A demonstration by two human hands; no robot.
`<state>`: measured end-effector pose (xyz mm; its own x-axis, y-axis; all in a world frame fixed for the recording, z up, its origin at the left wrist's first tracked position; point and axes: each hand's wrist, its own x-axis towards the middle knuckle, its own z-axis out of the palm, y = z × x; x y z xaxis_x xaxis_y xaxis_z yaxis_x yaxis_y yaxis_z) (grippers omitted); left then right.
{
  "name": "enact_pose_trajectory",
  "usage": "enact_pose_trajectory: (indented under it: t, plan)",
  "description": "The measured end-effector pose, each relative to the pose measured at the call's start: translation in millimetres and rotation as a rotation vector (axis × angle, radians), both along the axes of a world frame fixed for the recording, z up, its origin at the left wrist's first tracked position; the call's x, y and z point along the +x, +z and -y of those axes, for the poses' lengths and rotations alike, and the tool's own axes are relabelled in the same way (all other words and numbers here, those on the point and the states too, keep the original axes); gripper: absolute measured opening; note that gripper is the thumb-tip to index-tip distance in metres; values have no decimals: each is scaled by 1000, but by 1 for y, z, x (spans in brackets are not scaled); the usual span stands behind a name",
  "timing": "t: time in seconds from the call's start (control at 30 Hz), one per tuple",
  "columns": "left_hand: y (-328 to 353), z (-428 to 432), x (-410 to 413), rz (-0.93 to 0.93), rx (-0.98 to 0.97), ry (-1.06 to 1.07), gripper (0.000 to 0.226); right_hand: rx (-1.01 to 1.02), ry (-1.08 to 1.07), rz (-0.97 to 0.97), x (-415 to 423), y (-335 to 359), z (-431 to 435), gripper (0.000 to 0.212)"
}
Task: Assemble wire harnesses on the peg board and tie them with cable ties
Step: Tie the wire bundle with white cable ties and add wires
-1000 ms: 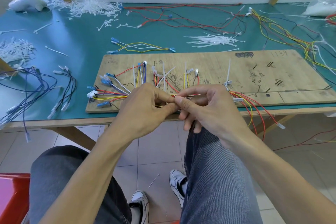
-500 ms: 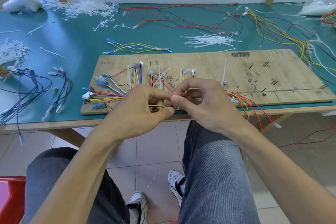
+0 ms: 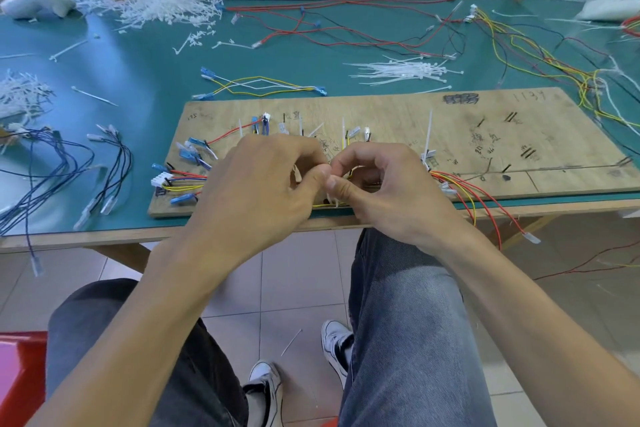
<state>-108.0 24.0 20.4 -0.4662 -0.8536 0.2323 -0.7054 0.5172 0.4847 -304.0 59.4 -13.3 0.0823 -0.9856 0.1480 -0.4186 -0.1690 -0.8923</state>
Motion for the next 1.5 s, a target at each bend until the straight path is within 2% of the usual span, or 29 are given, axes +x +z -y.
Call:
enact_pose_trajectory:
  t: [0.27, 0.67, 0.83, 0.97, 1.13, 1.3, 1.5]
  plan:
    - [6, 12, -12, -27, 53, -6, 15, 21, 7, 25, -2, -1, 1, 9]
    - [-3, 8, -27, -381, -170, 135, 16, 8, 20, -117, -3, 1, 2, 18]
    - [-9, 6, -24, -445, -63, 75, 15, -6, -9, -136, 0, -1, 1, 16]
    - [-6, 2, -11, -390, -11, 52, 11, 13, -25, -70, -1, -2, 2, 14]
    - [-9, 1, -17, -309, -30, 45, 11, 6, -18, -82, -1, -4, 1, 13]
    - [-13, 3, -20, -358, -18, 20, 13, -54, -8, -130, -1, -2, 1, 9]
    - [-24, 3, -26, -369, -88, 42, 12, -205, 26, -288, 3, -5, -3, 11]
